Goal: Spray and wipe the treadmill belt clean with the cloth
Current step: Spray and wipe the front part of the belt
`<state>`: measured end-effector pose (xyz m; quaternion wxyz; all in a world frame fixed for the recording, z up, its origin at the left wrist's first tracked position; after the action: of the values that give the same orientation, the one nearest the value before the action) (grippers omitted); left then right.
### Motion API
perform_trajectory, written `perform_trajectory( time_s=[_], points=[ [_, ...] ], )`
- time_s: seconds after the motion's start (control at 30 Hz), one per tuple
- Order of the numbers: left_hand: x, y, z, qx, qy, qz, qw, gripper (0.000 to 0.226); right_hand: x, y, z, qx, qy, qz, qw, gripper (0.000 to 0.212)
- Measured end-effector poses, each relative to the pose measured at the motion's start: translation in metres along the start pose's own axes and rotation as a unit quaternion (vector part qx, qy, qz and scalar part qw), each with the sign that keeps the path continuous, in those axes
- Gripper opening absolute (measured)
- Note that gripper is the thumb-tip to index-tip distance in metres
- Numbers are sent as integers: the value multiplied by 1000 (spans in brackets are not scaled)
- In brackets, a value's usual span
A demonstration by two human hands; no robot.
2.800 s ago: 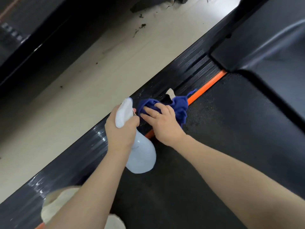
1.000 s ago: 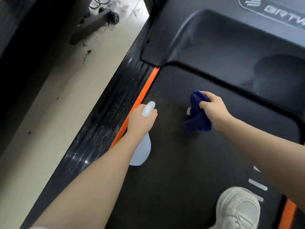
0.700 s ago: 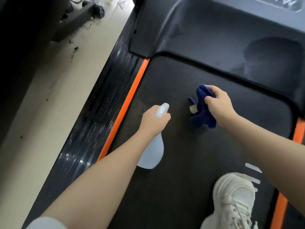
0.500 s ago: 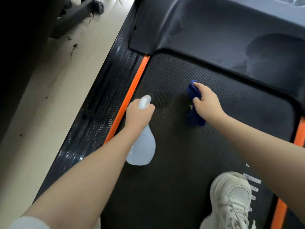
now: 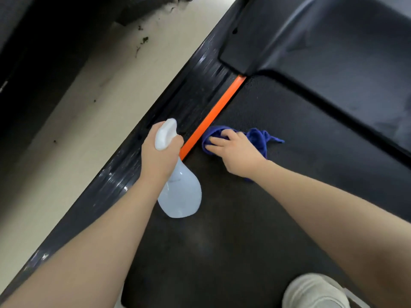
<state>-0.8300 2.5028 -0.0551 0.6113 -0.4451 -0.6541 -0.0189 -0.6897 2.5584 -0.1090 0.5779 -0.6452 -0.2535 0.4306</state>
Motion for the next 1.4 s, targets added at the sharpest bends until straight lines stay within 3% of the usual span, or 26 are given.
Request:
perform_trajectory(
  time_s=[0.03,0.17,0.2,0.33,0.4,0.5,0.57,0.63,0.7,0.77,0.83,0.9,0.93,0.97,1.03,1.1,1.13,1.23,1.3,1.4],
  points=[
    [-2,0,1,1,-4,-3,1000,31,10,-7,3,26,-10,-19,999,53],
    [2,8,-3,-45,16,-3,999,25,48,-14,5,64,229,-48,970,54],
    [5,10,-5,-59,23,5,998,23,35,-11,7,65,244,-36,967,53],
    [0,5,-1,-57,25,32,998,26,-16,13,1,-25,50,-8,998,54],
    [-9,1,3,-51,5,33,998,20,1,4,3,-3,-2,-25,1000,53],
    [-25,-1,4,-55,-19,55,997,7,41,-9,7,116,137,-42,983,46],
    [-26,3,1,-64,-10,57,996,23,18,-7,6,136,142,-27,980,41],
    [-23,4,0,-67,-8,55,996,31,-31,8,3,70,40,-4,997,45],
    [-23,7,-2,-76,-12,48,996,16,-51,26,-12,-61,-68,0,996,52],
    [-22,11,-4,-92,-11,53,994,23,-30,11,-3,-42,-98,-33,994,53],
    [-21,16,-6,-107,-6,61,992,29,22,-14,8,47,41,-86,994,52],
    [-20,21,-9,-121,-3,66,990,27,42,-13,-2,27,193,-74,978,52],
    [-18,23,-9,-127,2,71,989,27,29,-5,-8,7,212,-51,976,53],
    [-17,25,-9,-132,10,80,988,29,5,1,-10,-12,190,-34,981,55],
    [-16,29,-9,-147,28,98,984,38,-53,16,-20,-64,56,-3,996,57],
    [-14,31,-10,-165,41,102,980,35,-50,19,-27,-100,5,-1,995,57],
    [-15,31,-11,-170,42,102,979,30,-28,14,-26,-95,23,-28,995,56],
    [-18,29,-11,-169,45,102,979,13,53,-14,-32,-41,212,-84,973,58],
    [-17,27,-13,-163,51,103,980,14,58,-20,-44,-25,283,-105,953,61],
    [-9,34,-22,-180,52,94,978,26,-7,2,-63,-67,216,-92,970,62]
  ],
)
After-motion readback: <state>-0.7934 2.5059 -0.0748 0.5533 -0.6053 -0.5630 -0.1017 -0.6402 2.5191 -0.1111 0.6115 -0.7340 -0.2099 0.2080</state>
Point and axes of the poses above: each hand's wrist, its own z-axis towards the middle knuckle, its own y-axis out of the palm, x = y × z, the point moved 10 cm from there along z, towards the middle knuckle, and after that the axes turned 14 degrees about x, right-handed, at the moved point
